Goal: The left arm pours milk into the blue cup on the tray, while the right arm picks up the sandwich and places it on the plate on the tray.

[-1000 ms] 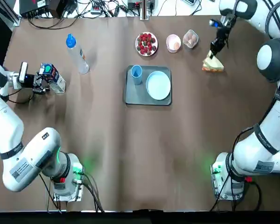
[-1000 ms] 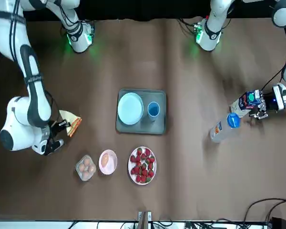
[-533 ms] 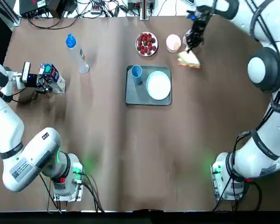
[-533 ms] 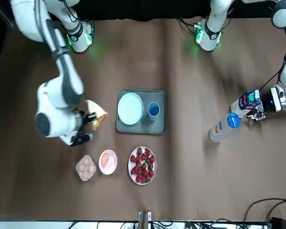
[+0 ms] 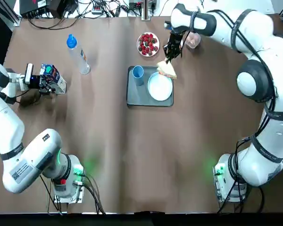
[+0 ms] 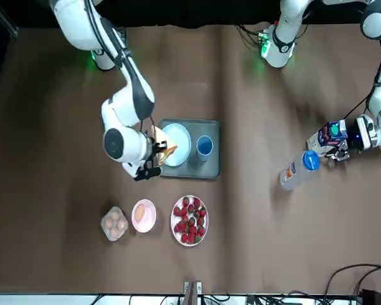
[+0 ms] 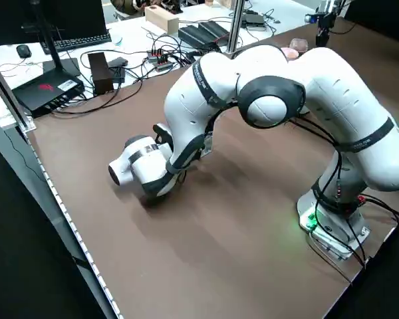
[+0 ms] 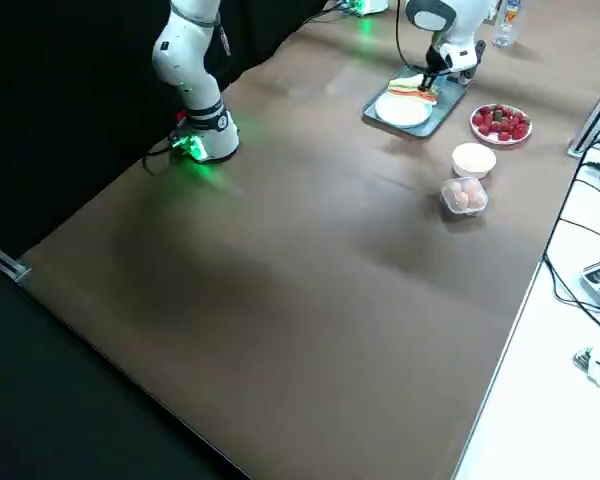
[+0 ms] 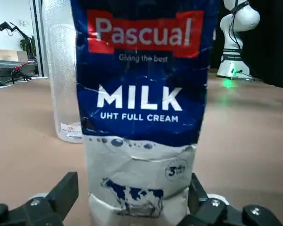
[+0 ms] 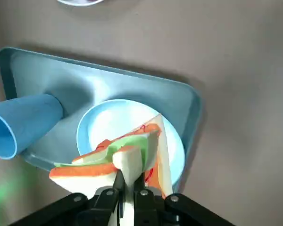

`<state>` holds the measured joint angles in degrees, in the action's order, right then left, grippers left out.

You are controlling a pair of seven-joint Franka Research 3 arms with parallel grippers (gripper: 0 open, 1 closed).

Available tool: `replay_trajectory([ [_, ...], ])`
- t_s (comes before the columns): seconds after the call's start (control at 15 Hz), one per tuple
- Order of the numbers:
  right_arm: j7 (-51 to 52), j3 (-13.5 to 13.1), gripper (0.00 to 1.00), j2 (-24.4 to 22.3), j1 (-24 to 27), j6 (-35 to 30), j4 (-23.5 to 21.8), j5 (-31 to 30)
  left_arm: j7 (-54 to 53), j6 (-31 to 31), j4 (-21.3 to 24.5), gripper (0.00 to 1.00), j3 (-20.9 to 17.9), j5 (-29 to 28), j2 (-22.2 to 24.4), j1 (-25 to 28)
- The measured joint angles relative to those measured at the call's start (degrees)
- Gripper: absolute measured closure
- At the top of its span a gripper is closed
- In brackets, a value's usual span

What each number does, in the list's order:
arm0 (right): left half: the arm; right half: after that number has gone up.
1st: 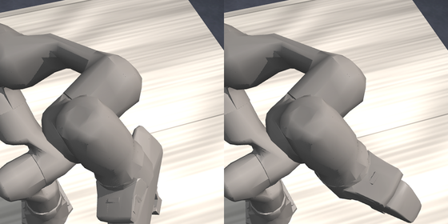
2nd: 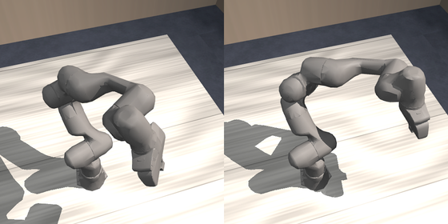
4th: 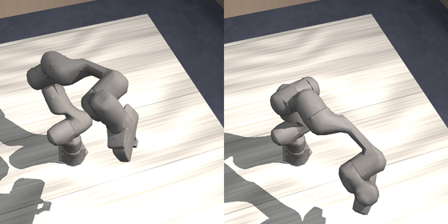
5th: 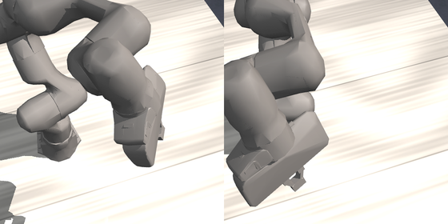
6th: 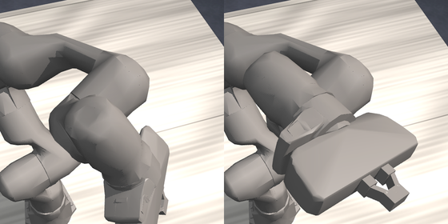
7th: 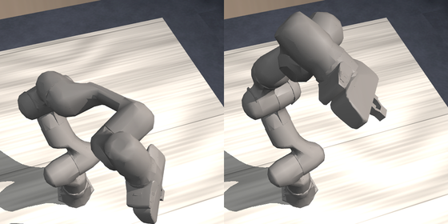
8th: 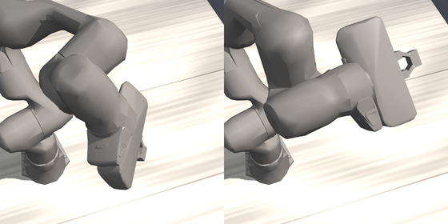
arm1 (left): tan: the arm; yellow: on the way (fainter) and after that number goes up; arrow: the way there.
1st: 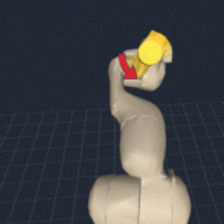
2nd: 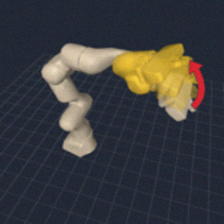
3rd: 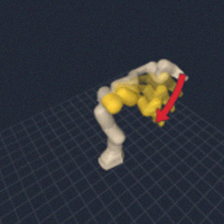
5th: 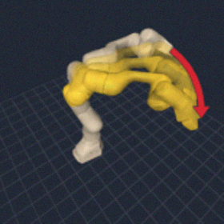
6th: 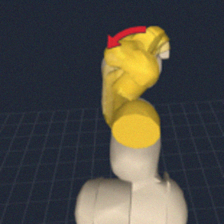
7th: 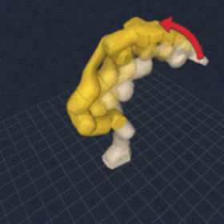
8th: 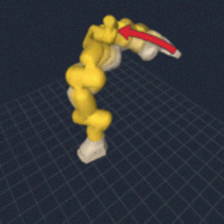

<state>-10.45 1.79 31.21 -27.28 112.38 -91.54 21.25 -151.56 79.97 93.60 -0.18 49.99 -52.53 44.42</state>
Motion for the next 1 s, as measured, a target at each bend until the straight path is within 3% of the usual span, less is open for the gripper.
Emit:
replay_trajectory([
  [0.67,-0.1,-0.1,0.9,5.2,-3.0,6.5,-0.1,1.6,-0.7,0.0,1.9,0.02,1.1,1.1,0.0,-1.2],
  [0.8,-0.1,0.0,0.9,5.5,-3.7,6.5,-0.1,2.1,-0.8,0.0,1.9,0.12,1.1,1.3,0.0,-1.2],
  [1.0,-0.1,-0.1,0.9,5.8,-4.5,6.5,-0.2,2.1,-0.9,0.0,1.9,0.16,1.1,1.4,0.0,-1.2],
])
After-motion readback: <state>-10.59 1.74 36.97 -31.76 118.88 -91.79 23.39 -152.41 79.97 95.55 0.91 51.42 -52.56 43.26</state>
